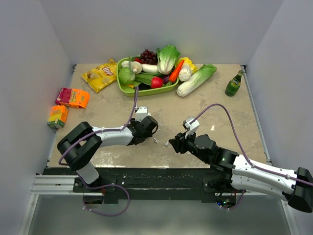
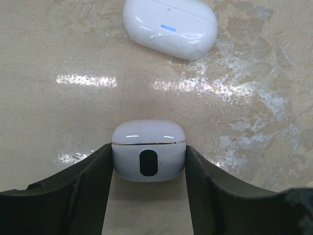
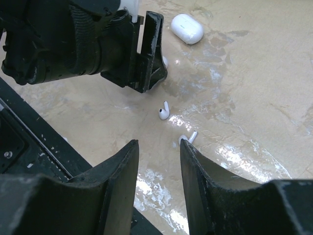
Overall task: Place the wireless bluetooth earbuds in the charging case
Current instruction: Pick up the charging case at the center of the board.
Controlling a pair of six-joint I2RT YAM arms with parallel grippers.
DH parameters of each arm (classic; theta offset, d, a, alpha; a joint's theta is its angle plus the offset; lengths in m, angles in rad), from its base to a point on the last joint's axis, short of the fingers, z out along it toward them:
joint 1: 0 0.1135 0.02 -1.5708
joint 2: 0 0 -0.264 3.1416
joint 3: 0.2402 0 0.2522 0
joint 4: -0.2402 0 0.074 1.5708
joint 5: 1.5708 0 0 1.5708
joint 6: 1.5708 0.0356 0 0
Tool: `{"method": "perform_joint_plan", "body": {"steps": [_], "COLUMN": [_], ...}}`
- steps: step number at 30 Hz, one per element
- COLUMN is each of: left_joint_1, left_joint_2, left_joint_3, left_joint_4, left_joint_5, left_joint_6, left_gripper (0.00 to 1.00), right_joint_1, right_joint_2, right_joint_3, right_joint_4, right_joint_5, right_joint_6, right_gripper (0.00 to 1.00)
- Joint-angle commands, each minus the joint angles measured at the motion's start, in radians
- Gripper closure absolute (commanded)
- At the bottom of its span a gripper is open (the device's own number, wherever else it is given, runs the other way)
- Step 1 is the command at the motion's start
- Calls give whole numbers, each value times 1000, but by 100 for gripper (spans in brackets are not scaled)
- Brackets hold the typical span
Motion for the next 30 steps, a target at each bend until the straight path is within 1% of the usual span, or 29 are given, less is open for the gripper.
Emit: {"method": "perform_joint_plan", "body": {"steps": [1, 2, 3, 4, 6, 7, 8, 9, 10, 11, 12, 13, 14, 15, 16, 17, 18, 19, 20, 21, 22, 24, 25, 28, 30], "left_joint_1": [-6, -9, -12, -18, -26, -31, -32, -32, -34, -34, -35, -40, -41, -48, -51, -52, -55, -60, -61, -68, -72, -89, -94, -110, -130], "left_joint_2": [-54, -84, -145, -176, -270, -301, -331, -378, -397, -412, -432, -437, -441, -438, -435, -431, -415, -405, -374, -360, -349, -343, -343, -352, -361], "left_joint_3": [-107, -126, -158, -173, -227, -247, -271, -296, -345, -368, -412, -433, -457, -517, -551, -584, -647, -673, -695, -724, -732, -747, -750, -752, -752], "left_joint_4": [64, 97, 120, 214, 303, 410, 469, 529, 649, 707, 767, 867, 931, 1082, 1168, 1257, 1437, 1524, 1604, 1725, 1765, 1836, 1850, 1875, 1876], "left_joint_5": [86, 91, 93, 94, 123, 145, 206, 238, 270, 336, 368, 404, 447, 470, 519, 548, 566, 612, 617, 614, 620, 626, 657, 711, 717], "left_joint_6": [1, 36, 56, 78, 162, 193, 252, 282, 308, 358, 388, 411, 458, 483, 527, 549, 569, 608, 622, 639, 685, 730, 777, 855, 883], "left_gripper": [100, 100, 100, 100, 100, 100, 100, 100, 100, 100, 100, 100, 100, 100, 100, 100, 100, 100, 100, 100, 100, 100, 100, 100, 100], "right_joint_1": [1, 1, 1, 1, 1, 2, 1, 1, 1, 1, 1, 1, 1, 1, 1, 1, 1, 1, 1, 1, 1, -1, 1, 1, 1], "right_joint_2": [-14, -14, -14, -14, -8, -5, 0, 6, 7, 10, 15, 21, 26, 33, 36, 35, 35, 33, 35, 36, 44, 53, 76, 122, 164], "right_joint_3": [28, 43, 53, 63, 97, 108, 129, 140, 149, 177, 192, 227, 246, 266, 292, 300, 306, 315, 321, 327, 338, 352, 366, 395, 409], "right_joint_4": [4, 0, -3, -11, -19, -43, -49, -53, -65, -72, -82, -111, -129, -152, -181, -191, -198, -207, -215, -223, -240, -260, -282, -316, -324], "right_joint_5": [20, 20, 24, 31, 61, 64, 67, 77, 72, 63, 55, 31, 26, 26, 23, 15, 6, -5, -24, -32, -41, -57, -63, -101, -117], "right_joint_6": [9, 7, 9, 10, 24, 27, 29, 24, 24, 24, 24, 24, 26, 44, 50, 56, 67, 72, 76, 82, 81, 81, 76, 62, 55], "right_gripper": [57, 57, 57, 57, 56, 55, 53, 52, 49, 48, 47, 46, 44, 43, 42, 38, 36, 34, 32, 32, 32, 32, 32, 33, 34]}}
